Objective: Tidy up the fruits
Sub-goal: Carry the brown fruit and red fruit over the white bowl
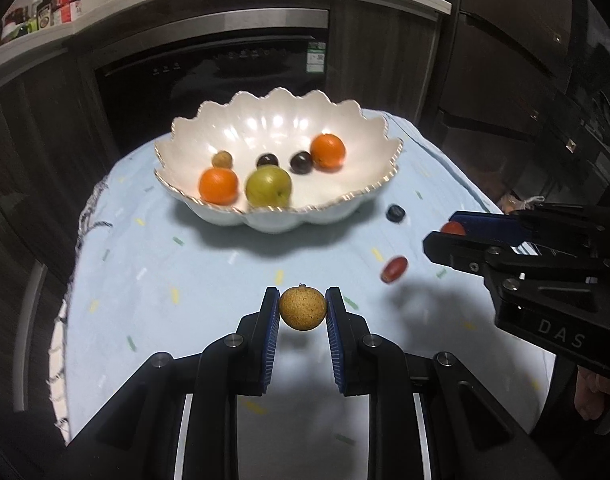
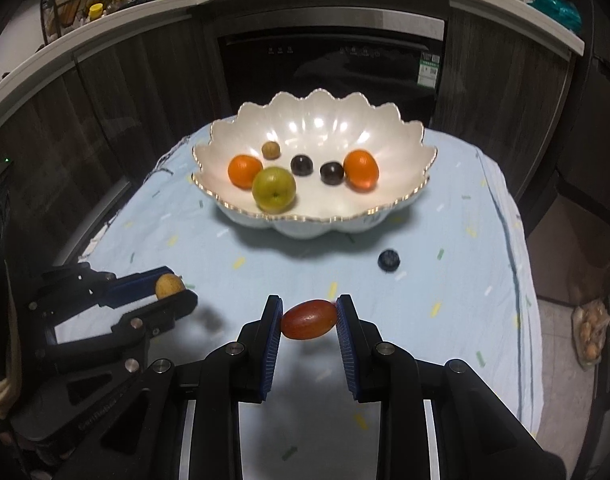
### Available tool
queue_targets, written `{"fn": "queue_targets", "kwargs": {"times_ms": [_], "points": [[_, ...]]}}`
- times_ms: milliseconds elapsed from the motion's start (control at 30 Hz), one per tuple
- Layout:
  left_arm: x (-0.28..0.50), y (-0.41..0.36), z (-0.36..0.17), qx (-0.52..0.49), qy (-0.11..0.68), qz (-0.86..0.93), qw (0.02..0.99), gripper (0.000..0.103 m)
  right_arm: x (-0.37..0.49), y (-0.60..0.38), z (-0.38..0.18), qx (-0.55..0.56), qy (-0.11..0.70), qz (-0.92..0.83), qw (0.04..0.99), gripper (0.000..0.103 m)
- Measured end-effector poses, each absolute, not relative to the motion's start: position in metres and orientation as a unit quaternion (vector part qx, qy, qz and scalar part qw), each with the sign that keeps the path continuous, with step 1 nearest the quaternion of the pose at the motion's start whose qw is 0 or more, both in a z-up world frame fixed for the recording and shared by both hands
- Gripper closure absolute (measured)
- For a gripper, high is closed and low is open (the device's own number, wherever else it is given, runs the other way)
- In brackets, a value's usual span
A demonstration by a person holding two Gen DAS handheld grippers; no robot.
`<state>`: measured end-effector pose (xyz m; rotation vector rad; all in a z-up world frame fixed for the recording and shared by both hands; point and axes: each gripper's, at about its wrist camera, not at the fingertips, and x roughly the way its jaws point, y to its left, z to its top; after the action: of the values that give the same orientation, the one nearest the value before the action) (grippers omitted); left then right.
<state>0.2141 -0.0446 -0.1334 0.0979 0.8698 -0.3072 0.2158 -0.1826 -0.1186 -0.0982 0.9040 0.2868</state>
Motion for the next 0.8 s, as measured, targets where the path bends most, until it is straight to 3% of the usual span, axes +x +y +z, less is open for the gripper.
{"fn": "queue_targets", "kwargs": {"times_ms": [800], "points": [[0.283, -0.027, -0.093, 0.050, 0.392, -0.119, 0.911, 0.079, 0.278, -0.178, -0.076, -0.047, 0.397, 0.108, 0.910, 0.074]]}}
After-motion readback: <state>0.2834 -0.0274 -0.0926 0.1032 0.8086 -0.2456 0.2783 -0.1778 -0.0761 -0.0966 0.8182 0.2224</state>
